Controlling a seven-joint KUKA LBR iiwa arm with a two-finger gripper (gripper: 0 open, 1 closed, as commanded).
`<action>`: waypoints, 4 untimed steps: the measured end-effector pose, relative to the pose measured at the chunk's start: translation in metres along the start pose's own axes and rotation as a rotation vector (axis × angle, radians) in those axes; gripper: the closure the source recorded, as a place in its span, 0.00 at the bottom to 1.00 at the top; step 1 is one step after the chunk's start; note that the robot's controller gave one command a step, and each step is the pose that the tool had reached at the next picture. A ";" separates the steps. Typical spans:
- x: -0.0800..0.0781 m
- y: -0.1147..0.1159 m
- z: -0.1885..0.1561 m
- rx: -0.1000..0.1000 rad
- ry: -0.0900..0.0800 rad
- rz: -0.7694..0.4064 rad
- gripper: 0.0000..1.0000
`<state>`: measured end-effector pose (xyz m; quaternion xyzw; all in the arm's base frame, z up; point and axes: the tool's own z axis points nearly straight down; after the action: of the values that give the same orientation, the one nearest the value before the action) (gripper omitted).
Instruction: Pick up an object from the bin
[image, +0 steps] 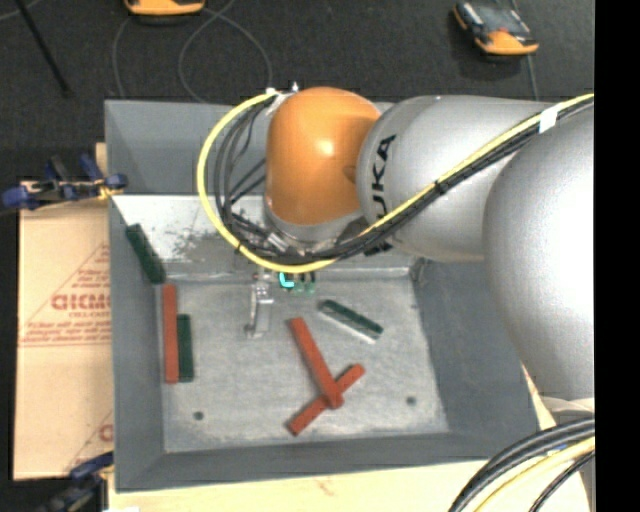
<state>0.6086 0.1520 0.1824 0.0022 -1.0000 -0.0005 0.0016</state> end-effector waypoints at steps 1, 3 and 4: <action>0.021 -0.088 0.116 0.004 0.000 -0.077 0.00; 0.056 -0.293 0.110 0.006 -0.013 -0.230 0.00; -0.032 -0.284 0.042 0.006 -0.019 -0.226 0.00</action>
Offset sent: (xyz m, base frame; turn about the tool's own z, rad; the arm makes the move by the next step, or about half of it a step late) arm -0.0201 -0.0820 -0.1124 -0.0823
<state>0.6413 -0.1323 0.1399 0.1148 -0.9934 0.0023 -0.0077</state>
